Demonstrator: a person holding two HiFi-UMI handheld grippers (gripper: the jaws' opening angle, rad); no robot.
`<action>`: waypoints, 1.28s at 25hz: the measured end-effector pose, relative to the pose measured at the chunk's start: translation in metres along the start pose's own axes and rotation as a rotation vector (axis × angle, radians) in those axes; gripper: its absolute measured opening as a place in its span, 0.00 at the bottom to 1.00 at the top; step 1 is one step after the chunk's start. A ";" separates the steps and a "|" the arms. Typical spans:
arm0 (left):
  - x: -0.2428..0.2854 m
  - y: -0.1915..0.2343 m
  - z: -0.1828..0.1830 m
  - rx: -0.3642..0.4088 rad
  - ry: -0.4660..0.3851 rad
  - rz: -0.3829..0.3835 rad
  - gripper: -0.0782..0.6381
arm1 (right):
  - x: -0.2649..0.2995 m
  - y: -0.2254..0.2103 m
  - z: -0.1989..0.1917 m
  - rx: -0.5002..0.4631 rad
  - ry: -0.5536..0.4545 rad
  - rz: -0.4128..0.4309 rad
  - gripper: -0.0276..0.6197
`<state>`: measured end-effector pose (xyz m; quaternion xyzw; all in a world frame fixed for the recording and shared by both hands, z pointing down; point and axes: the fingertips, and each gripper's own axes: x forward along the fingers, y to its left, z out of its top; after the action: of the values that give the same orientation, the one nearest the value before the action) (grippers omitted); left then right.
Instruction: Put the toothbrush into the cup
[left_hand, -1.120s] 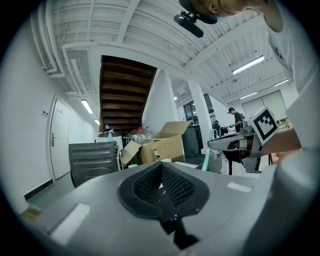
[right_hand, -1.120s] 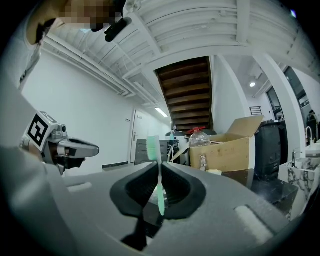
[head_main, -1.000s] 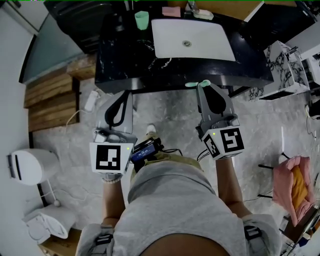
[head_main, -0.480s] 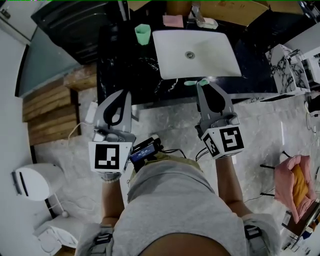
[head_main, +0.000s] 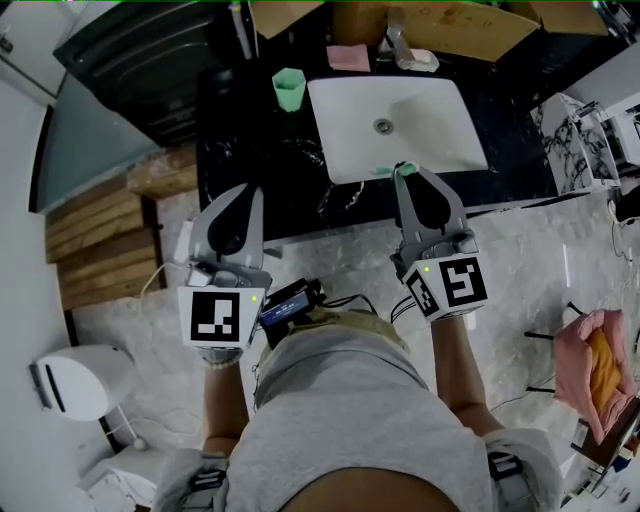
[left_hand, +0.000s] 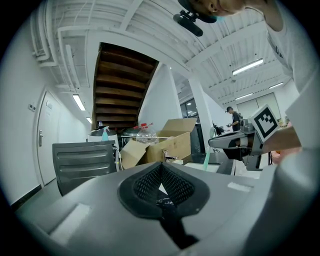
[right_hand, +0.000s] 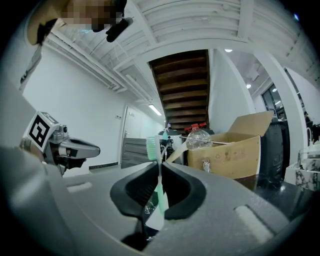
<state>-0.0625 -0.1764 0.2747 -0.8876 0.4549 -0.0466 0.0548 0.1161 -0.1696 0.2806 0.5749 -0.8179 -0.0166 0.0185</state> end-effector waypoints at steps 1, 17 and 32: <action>0.001 0.002 -0.001 -0.002 0.003 0.001 0.12 | 0.002 0.000 0.000 0.000 -0.001 -0.002 0.08; -0.002 0.012 -0.010 0.002 -0.001 -0.001 0.12 | 0.006 0.008 -0.004 -0.010 0.007 -0.003 0.08; -0.002 0.034 -0.003 0.009 -0.019 0.073 0.12 | 0.031 0.012 0.008 -0.026 -0.014 0.063 0.08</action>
<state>-0.0908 -0.1948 0.2730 -0.8704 0.4865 -0.0383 0.0646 0.0938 -0.1943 0.2734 0.5484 -0.8354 -0.0308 0.0207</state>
